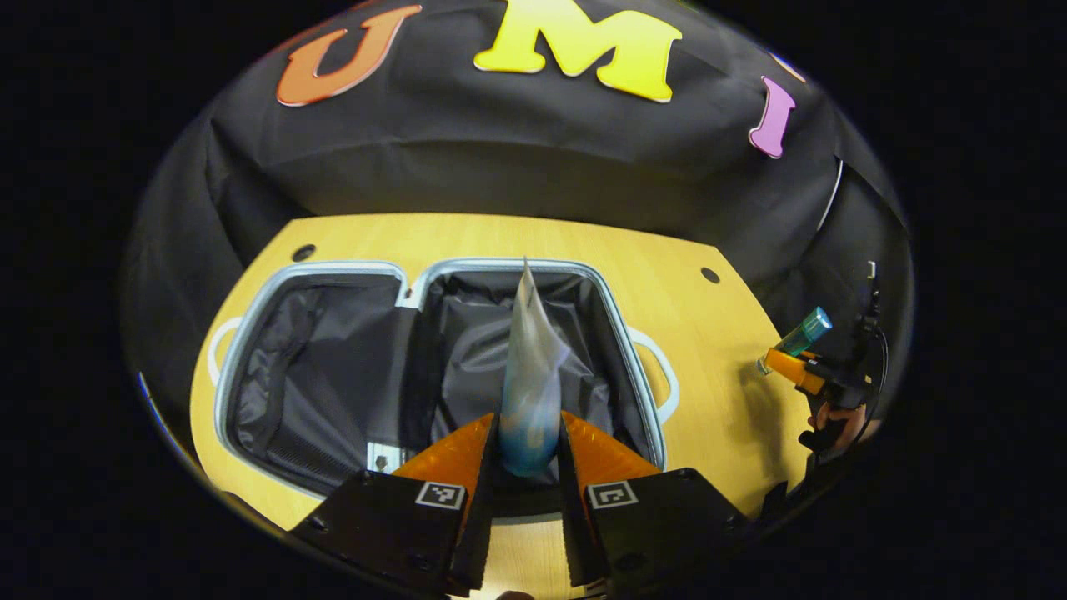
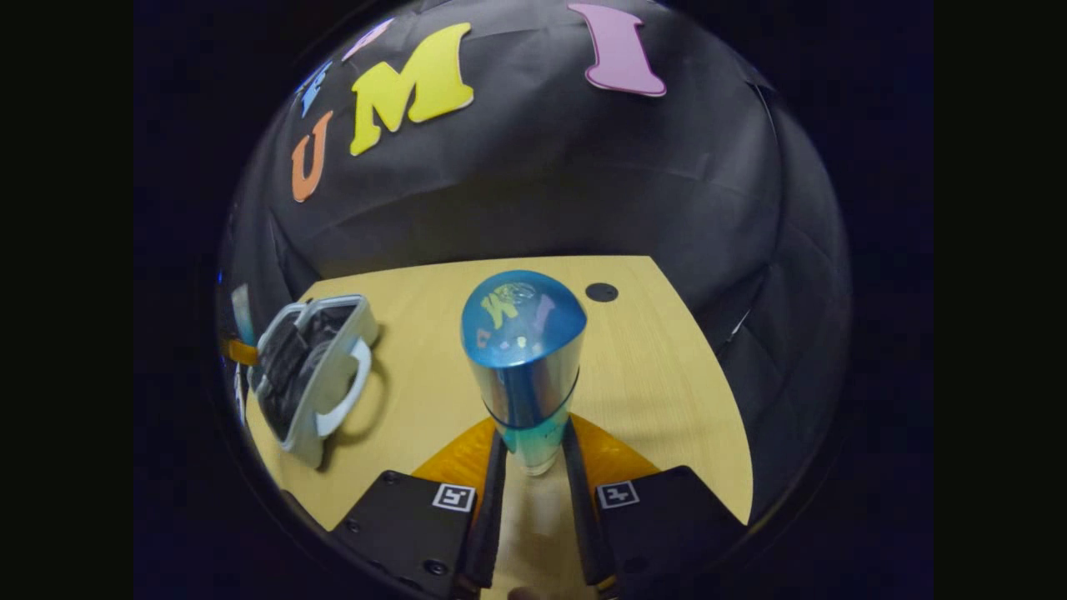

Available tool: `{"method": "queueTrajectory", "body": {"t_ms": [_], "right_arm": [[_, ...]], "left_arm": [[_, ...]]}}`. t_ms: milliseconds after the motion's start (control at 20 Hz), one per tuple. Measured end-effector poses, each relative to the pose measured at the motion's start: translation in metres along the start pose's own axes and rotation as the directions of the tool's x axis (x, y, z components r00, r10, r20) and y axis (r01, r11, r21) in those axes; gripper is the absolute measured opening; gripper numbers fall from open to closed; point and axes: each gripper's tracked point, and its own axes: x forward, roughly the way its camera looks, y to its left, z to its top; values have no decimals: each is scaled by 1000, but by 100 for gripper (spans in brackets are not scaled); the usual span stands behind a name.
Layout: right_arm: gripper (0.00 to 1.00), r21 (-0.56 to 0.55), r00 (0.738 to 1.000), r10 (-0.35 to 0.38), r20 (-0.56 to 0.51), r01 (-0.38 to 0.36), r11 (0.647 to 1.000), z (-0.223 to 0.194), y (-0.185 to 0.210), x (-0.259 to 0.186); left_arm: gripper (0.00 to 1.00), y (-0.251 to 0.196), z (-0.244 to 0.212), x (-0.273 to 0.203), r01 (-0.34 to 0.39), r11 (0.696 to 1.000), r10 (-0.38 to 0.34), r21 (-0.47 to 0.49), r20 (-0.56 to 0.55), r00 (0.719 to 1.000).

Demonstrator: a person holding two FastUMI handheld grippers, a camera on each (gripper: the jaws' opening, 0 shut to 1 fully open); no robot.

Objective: First open the suitcase, pack the skin care products into it, and then close the suitcase.

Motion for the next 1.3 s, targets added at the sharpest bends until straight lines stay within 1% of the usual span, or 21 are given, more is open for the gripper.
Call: {"method": "queueTrajectory", "body": {"t_ms": [50,100,150,200,300,400,450,550,750,850,950,1000,1050,1100,1150,1200,1250,1300], "right_arm": [[36,11,999,32,-5,-32,999,4,8,-15],[36,20,998,56,-8,-56,998,6,14,-29],[36,31,997,79,-17,-78,996,7,21,-42],[36,46,995,96,-17,-95,994,9,27,-54],[36,80,993,119,-17,-118,990,12,38,-79],[36,103,993,120,-6,-119,988,14,45,-98],[36,112,993,120,0,-119,987,15,48,-106],[36,121,993,119,1,-118,986,14,53,-121],[36,125,992,127,-6,-125,984,12,61,-131],[36,112,990,139,-14,-137,984,11,67,-133],[36,96,988,153,-15,-151,984,12,75,-133],[36,85,987,160,-14,-158,984,13,79,-133],[36,73,986,168,-16,-167,983,14,84,-133],[36,62,984,177,-20,-175,983,13,91,-133],[36,51,982,187,-26,-186,981,13,97,-132],[34,38,979,201,-31,-200,979,13,105,-133],[34,22,976,213,-41,-212,977,15,112,-131],[36,8,972,231,-48,-231,973,17,123,-129]], "left_arm": [[39,3,-8,9,33,999,-33,-3,-75,997],[39,10,-16,17,40,999,-42,-14,-159,986],[46,15,-25,25,44,998,-51,-34,-235,971],[37,19,-39,32,57,996,-77,-72,-321,944],[37,28,-52,49,65,989,-115,-133,-414,903],[36,39,-55,55,36,987,-105,-157,-463,880],[36,42,-56,59,32,985,-111,-168,-487,866],[36,43,-60,61,35,980,-137,-194,-543,828],[36,42,-70,57,26,985,-131,-168,-652,747],[36,41,-72,59,8,987,-117,-161,-678,725],[38,43,-73,58,1,988,-106,-151,-686,720],[41,40,-73,57,3,988,-107,-152,-683,722],[42,37,-70,58,6,989,-107,-151,-675,730],[50,35,-69,56,4,990,-100,-144,-669,736],[56,33,-67,54,0,991,-91,-135,-661,745],[65,32,-64,50,-2,992,-81,-126,-648,758],[71,31,-59,44,-2,994,-67,-108,-630,773],[81,33,-54,37,-1,996,-53,-89,-604,795]]}}
